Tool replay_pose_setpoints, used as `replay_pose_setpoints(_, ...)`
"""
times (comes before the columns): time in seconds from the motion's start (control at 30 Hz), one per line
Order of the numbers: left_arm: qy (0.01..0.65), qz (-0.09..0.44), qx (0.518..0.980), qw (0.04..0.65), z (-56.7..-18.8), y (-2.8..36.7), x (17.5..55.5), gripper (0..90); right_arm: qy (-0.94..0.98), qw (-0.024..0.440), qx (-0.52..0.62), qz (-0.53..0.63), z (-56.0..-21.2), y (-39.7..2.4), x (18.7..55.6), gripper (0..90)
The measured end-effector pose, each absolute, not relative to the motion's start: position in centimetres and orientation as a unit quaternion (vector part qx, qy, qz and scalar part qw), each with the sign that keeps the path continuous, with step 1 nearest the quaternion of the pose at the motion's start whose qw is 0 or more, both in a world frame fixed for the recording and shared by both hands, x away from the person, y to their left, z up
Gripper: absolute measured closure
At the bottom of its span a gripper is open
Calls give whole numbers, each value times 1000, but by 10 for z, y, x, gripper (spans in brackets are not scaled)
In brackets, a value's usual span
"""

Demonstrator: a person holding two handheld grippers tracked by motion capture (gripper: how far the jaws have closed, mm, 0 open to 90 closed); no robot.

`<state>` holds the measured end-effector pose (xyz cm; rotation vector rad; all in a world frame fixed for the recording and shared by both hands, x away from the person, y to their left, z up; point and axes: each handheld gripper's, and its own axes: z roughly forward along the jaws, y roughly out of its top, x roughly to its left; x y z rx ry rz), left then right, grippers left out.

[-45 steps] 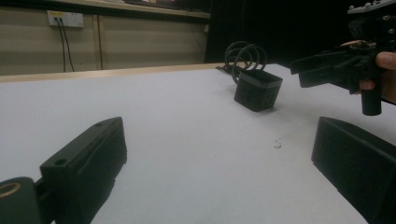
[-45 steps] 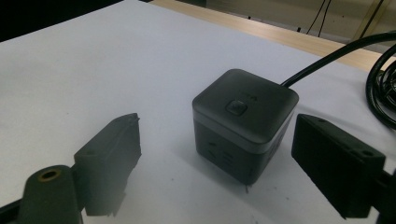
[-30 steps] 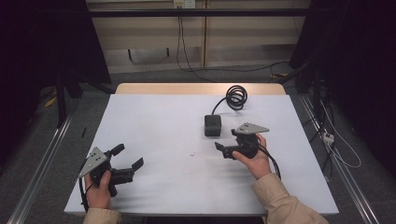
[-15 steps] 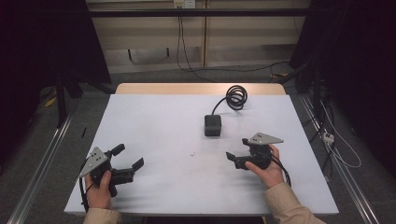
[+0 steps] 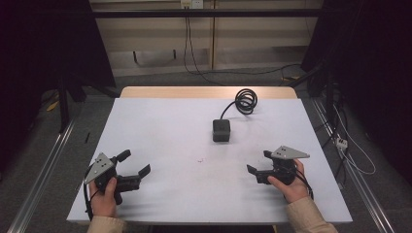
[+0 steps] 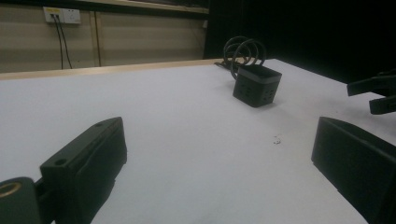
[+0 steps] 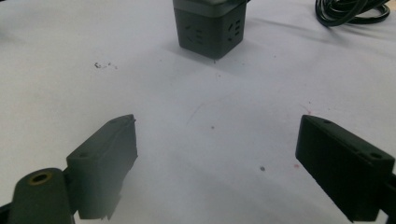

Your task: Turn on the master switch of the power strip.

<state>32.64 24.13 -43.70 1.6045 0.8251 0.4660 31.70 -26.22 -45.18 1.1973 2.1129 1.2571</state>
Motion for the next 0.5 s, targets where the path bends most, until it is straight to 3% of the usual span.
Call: replay_pose_setpoints(0.5, 356, 201, 698, 588, -438, 241, 328, 30, 761, 206, 437, 433, -456, -281, 296, 121)
